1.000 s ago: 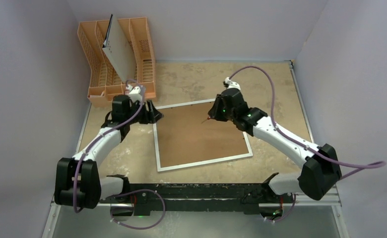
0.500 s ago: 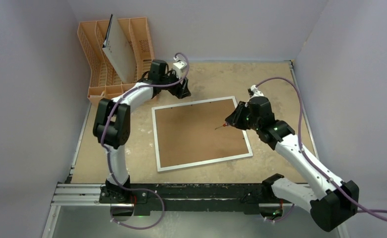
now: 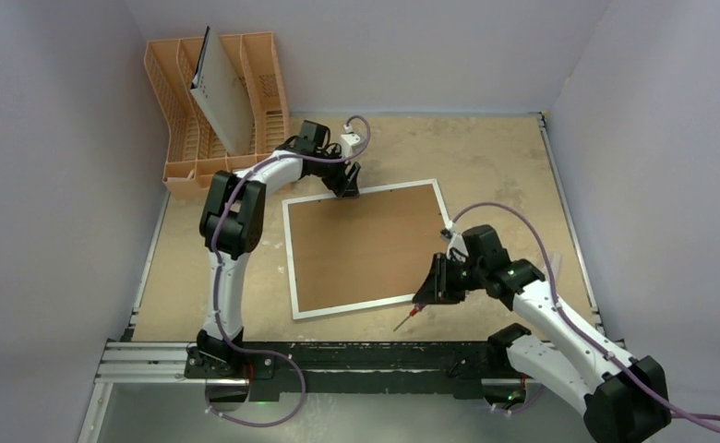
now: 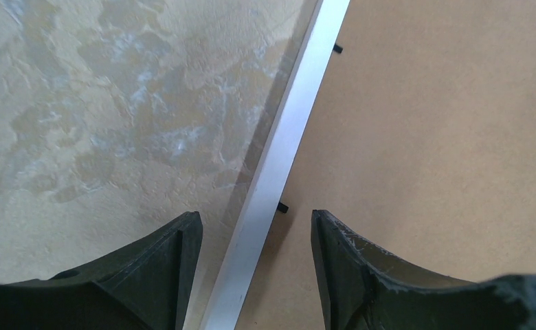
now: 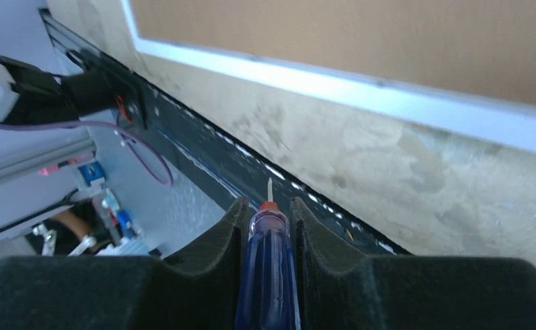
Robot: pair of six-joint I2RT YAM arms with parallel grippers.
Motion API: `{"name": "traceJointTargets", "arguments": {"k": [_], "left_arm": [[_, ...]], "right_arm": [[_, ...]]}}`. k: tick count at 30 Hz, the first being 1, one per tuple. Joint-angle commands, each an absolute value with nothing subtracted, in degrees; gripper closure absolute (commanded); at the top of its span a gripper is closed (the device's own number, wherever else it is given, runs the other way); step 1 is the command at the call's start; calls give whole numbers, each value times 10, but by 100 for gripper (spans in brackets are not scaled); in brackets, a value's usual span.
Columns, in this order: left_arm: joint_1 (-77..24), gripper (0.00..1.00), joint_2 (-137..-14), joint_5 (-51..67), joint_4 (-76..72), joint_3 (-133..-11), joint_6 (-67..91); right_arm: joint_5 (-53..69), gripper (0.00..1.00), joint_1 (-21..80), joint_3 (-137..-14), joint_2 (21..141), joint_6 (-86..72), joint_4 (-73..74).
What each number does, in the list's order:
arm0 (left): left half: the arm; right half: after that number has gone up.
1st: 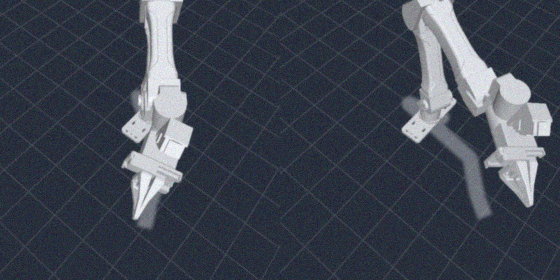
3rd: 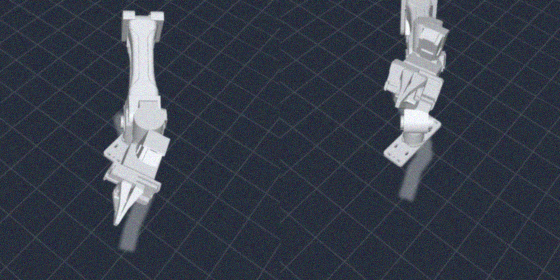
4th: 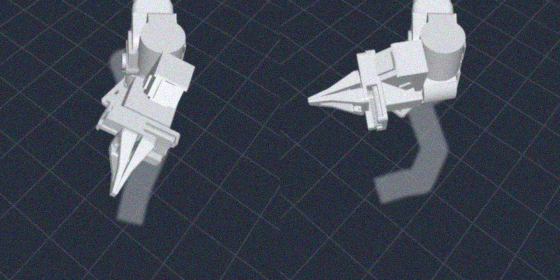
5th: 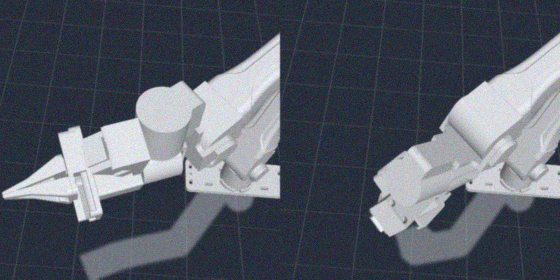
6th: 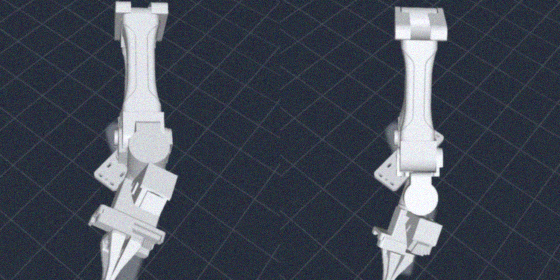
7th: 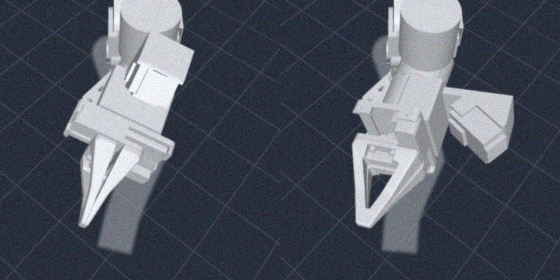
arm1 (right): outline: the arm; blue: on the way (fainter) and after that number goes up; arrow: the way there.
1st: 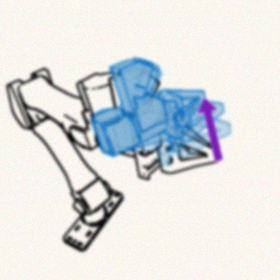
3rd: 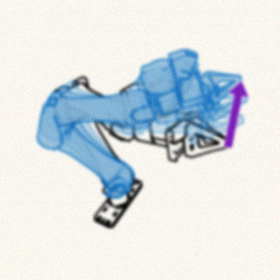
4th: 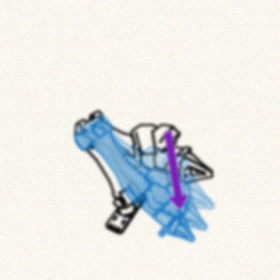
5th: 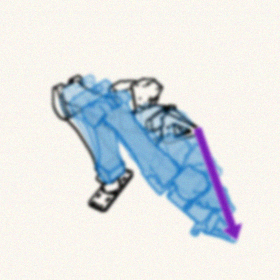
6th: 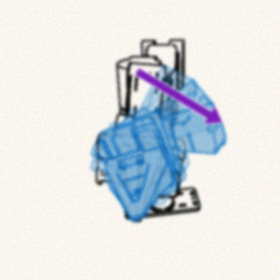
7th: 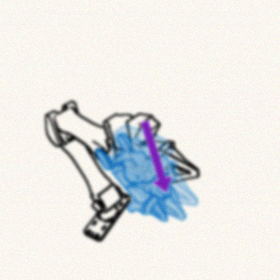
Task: Take the photo out of the frame
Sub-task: Adjust the photo frame at the center of the board.
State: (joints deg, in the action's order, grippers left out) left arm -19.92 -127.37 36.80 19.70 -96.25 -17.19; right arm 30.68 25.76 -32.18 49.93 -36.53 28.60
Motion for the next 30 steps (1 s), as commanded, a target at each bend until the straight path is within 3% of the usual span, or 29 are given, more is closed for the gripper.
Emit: {"name": "traceJointTargets", "arguments": {"k": [1, 14, 30], "left_arm": [[-200, 39, -1283, 368, 206, -978, -198], [-196, 38, -1284, 372, 219, -945, -212], [-182, 39, -1272, 478, 262, -907, -194]], "right_arm": [[372, 100, 256, -257, 496, -413, 242], [303, 100, 223, -192, 664, -442, 64], [275, 100, 93, -183, 710, -437, -39]]}}
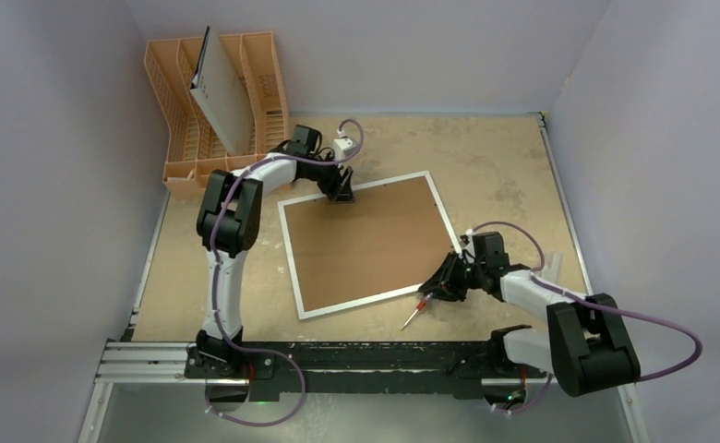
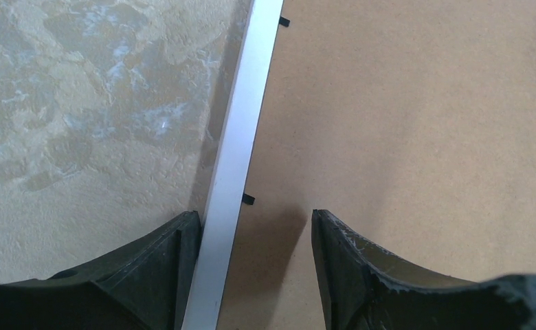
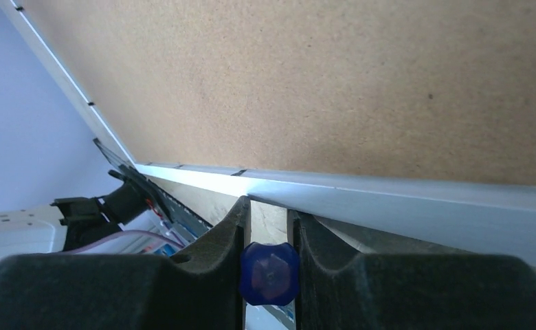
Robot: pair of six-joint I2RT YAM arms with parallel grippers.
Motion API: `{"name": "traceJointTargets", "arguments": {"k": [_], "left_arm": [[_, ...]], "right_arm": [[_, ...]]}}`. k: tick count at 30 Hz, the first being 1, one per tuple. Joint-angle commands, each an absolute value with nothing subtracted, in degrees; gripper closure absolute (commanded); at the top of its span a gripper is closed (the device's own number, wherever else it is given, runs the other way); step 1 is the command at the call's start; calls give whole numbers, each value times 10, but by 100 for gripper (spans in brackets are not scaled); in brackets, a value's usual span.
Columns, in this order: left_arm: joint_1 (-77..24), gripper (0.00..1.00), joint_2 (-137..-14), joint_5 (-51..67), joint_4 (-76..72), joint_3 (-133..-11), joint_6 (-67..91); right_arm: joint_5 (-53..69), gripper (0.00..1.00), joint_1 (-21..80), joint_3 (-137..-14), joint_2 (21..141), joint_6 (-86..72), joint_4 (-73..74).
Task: Take the photo out of the frame
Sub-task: Adjust the photo frame at the center of the board.
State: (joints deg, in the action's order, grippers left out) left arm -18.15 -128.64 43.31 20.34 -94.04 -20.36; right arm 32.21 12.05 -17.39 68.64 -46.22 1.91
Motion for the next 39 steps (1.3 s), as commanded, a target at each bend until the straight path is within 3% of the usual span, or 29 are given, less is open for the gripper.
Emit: {"name": "traceJointTargets", "arguments": {"k": [1, 17, 25, 39], "left_arm": [[-182, 39, -1269, 482, 260, -898, -188], [-184, 42, -1167, 499, 137, -726, -15], [-196, 43, -1077, 502, 19, -561, 91], [-238, 44, -934, 410, -36, -375, 166]], "right_arm": [[276, 100, 87, -189, 717, -436, -45], [353, 100, -53, -330, 854, -340, -36], [379, 100, -62, -406, 935, -311, -18], [387, 100, -64, -494, 995, -263, 25]]}}
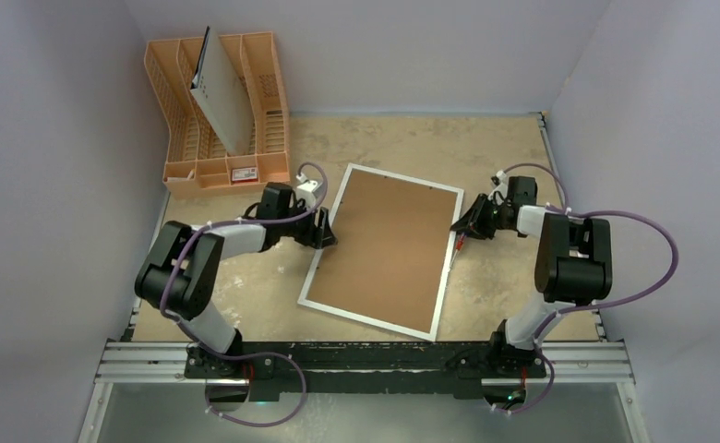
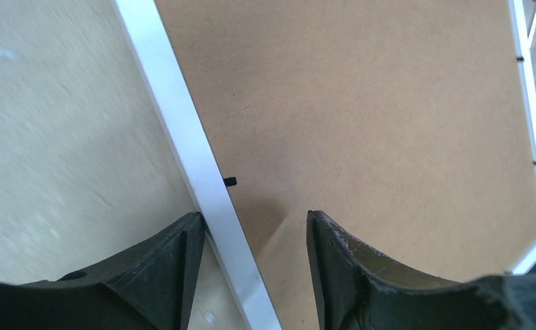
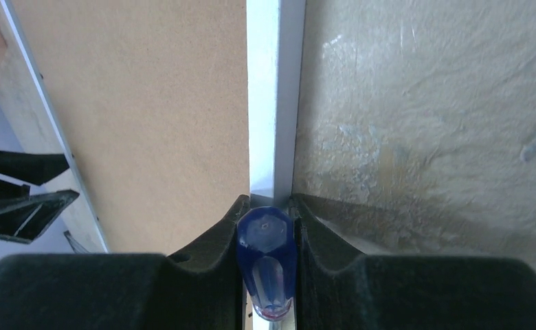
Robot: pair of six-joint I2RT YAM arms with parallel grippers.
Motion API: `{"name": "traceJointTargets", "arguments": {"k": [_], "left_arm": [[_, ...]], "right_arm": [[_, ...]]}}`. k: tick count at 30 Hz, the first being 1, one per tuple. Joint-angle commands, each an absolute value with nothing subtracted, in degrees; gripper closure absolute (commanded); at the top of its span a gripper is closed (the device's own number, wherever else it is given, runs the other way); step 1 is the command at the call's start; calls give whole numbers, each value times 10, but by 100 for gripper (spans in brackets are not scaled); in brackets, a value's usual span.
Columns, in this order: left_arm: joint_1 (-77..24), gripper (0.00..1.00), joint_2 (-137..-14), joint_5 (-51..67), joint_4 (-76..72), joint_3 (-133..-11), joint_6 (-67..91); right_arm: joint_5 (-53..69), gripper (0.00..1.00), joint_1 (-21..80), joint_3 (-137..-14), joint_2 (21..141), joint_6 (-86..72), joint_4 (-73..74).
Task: Take the photo out of the frame
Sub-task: Adjust the photo frame at the center of the board, then adjust the screwdriver.
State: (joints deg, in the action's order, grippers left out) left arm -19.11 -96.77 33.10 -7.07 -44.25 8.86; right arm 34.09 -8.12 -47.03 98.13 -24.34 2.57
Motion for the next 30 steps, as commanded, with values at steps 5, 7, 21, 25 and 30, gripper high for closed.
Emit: {"name": "traceJointTargets", "arguments": {"k": [5, 7, 21, 25, 30], "left_arm": [[-242, 44, -888, 393, -49, -323, 183], [-242, 43, -878, 369, -32, -327, 173], [-242, 39, -674, 284, -48, -383, 140], [-262, 39, -684, 379, -166, -391, 200], [-356, 39, -726, 382, -224, -430, 210]], "right_arm": [[392, 100, -63, -503, 1000, -256, 28], [371, 100, -64, -509, 989, -248, 47], [254, 100, -53, -583, 752, -184, 217], [282, 100, 63, -564, 699, -240, 144], [277, 100, 208, -523, 678, -334, 14]]}}
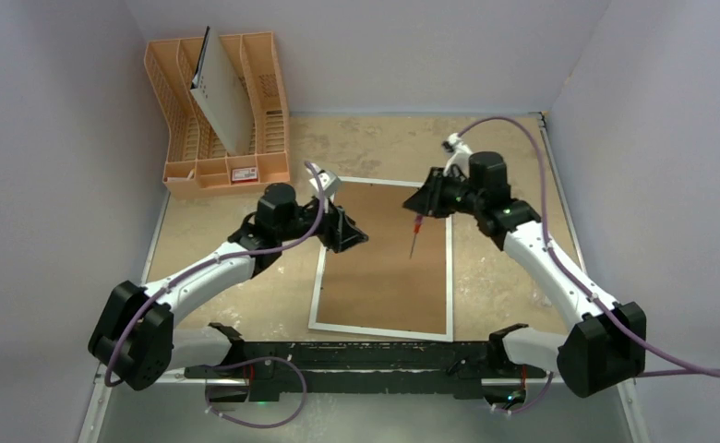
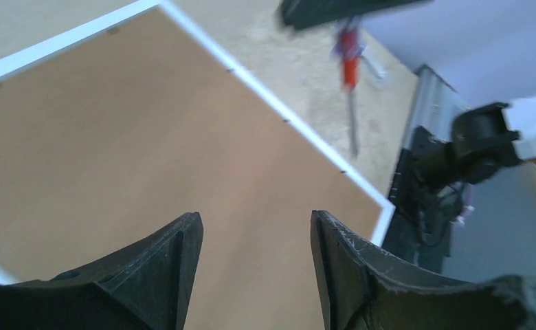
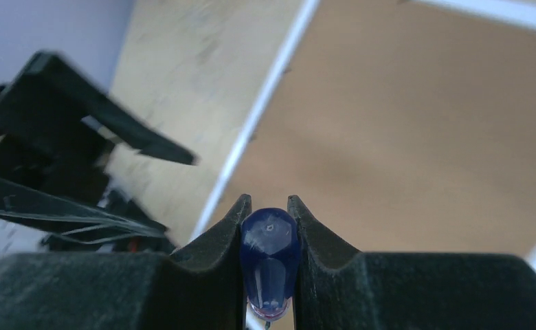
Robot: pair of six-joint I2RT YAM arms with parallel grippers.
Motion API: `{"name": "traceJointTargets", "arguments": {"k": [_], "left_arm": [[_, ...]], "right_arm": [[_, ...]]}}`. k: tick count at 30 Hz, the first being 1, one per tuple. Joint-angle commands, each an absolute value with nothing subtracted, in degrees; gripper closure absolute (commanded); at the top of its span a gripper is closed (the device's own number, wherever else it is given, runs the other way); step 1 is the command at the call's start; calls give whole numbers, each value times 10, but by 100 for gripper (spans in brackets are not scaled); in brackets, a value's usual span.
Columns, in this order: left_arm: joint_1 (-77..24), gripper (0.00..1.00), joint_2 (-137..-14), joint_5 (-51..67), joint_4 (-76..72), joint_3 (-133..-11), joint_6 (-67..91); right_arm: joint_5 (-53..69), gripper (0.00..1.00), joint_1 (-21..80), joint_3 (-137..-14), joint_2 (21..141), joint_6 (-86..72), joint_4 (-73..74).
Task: Take the photo out of the frame
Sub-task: Adjust the screwdriver.
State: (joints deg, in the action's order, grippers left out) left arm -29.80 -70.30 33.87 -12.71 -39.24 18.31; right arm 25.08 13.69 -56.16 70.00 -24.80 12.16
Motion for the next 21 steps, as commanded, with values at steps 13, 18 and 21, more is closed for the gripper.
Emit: {"name": "traceJointTargets", "arguments": {"k": [13, 18, 21], "left_arm": [[-402, 39, -798, 381, -438, -377, 366], [-409, 40, -812, 406, -463, -374, 375], [-410, 44, -823, 425, -461, -377, 379]], "right_arm": [[321, 100, 275, -470, 655, -401, -168], [351, 100, 276, -459, 664, -423, -214], [359, 100, 275, -453, 664, -434, -233]]}}
